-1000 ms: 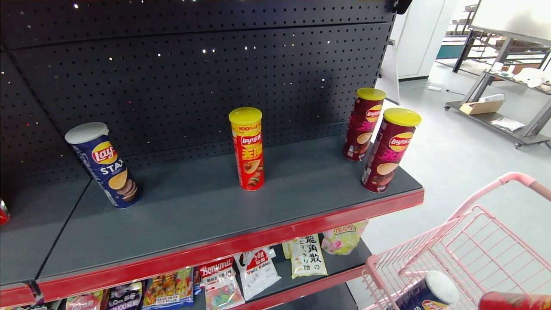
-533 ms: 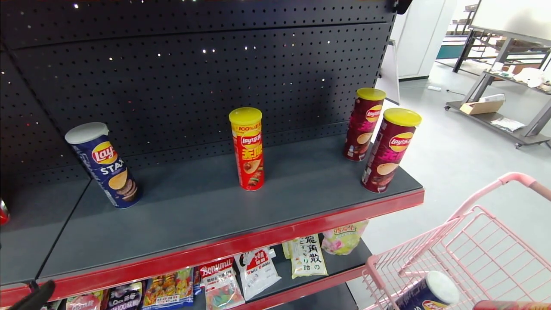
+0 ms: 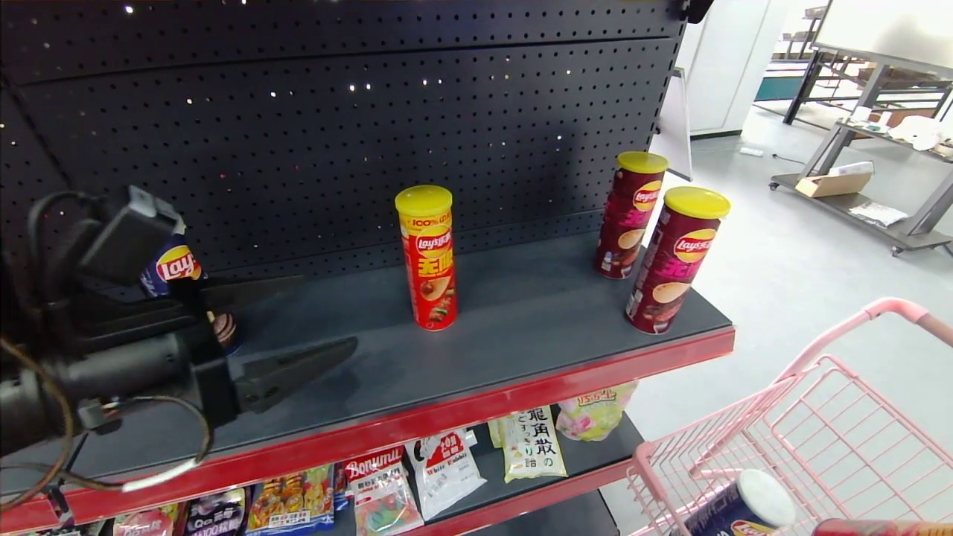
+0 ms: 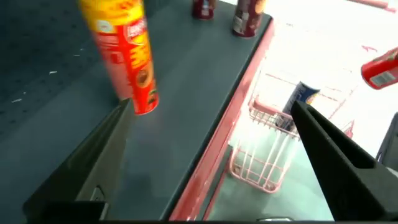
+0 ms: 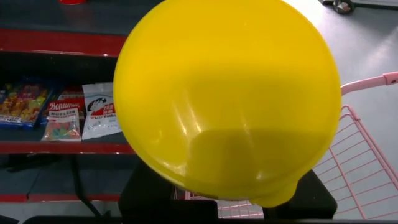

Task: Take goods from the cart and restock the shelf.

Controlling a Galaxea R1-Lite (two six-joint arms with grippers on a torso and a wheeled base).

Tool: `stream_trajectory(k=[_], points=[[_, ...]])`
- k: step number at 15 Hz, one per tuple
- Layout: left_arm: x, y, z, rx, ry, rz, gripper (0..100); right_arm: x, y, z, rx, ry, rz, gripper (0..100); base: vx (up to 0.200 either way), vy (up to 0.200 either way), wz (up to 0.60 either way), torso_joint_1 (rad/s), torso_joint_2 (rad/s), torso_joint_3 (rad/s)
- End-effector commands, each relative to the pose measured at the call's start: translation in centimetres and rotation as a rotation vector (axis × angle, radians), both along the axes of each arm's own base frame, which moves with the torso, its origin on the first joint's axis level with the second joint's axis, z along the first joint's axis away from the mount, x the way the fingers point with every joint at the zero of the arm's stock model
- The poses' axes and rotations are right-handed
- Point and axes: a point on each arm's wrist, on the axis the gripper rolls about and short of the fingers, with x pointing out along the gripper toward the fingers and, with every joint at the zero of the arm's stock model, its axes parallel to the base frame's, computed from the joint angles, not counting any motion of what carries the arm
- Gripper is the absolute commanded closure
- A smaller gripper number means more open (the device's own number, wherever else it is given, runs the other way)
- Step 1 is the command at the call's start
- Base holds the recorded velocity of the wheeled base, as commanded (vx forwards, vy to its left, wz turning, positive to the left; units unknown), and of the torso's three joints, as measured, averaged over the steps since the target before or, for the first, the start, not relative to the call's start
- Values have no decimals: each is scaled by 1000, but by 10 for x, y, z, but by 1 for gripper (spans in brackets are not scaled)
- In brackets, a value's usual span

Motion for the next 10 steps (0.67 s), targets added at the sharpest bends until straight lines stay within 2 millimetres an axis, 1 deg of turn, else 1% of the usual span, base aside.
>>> stream_trajectory(k=[1,3,4,6,7,8,9,10], points=[[46,-29,-32,44,96,-56,0,0,0,1,1,-2,1,100,0,0,0,0,0,0],[71,-36,-37,57,101,-21,0,0,0,2,1,-2,-5,100,0,0,0,0,0,0],[77,-38,-38,59,99,-4,0,0,0,2,1,-3,-8,100,0,0,0,0,0,0],[88,-35,-40,67,91,27,0,-1,0,4,1,-11,-10,100,0,0,0,0,0,0],[101,-25,-43,90,51,71,0,-1,0,4,2,-13,-10,100,0,0,0,0,0,0],[106,-22,-43,95,36,81,0,-1,0,4,2,-14,-11,100,0,0,0,0,0,0],[115,-18,-46,87,2,95,0,-1,0,4,2,-14,-11,100,0,0,0,0,0,0],[118,-19,-45,75,-15,88,0,-1,0,4,2,-13,-11,100,0,0,0,0,0,0]])
